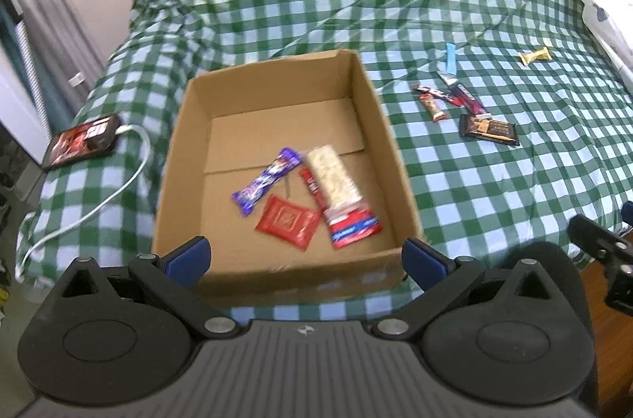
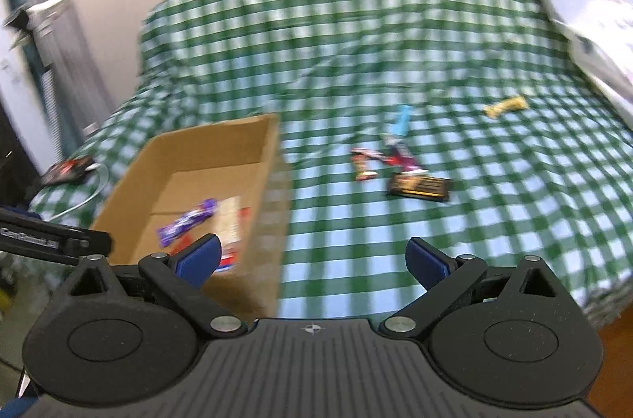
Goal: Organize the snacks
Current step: 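Grasp the small red-wrapped candy with the left gripper while the right gripper grasps the dark biscuit bar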
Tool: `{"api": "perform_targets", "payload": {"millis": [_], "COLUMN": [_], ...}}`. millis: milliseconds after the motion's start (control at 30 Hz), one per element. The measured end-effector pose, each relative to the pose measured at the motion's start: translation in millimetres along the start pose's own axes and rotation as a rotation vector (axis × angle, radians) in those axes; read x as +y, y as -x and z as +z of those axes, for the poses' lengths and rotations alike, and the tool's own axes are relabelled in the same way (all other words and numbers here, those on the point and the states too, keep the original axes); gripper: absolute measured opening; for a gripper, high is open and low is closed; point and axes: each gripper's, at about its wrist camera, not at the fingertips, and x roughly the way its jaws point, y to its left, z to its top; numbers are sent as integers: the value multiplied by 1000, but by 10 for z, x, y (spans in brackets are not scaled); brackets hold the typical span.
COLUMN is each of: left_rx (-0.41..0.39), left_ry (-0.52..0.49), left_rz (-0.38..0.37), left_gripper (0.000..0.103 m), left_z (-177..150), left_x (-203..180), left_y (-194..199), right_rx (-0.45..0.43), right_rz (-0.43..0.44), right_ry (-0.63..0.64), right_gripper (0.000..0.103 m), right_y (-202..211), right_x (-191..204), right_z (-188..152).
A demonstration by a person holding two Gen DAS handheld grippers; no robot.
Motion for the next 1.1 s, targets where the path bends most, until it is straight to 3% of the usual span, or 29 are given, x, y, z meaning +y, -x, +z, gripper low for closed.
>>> {"api": "perform_targets", "payload": {"millis": [333,533,733,933,1100], "left_rx": [48,69,134,250,364], "left_ry": [-77,-148,-119,-45,19], "left_rz": [-78,-90,-39,-59,-105], "left_gripper": [103,103,103,103,103], "left_z": [876,1547,1939,2135,2130], "left_x": [-810,-1414,-1741,-1851,-1882], "left_y": [-631,-1395,-2456,-3424,-3959], "right_rx": [-2,3,71,202,253], "right_rz": [-115,-131,-84,9,75], "right_ry": [-67,-12,112,282,414], "right_gripper": [99,100,100,100,102], "right_y": [-400,-965,-1929,-2970,-3524], "right_x": [-868,-1236,-1549,-1695,-1684], "right_z": [125,307,472,511,504]}}
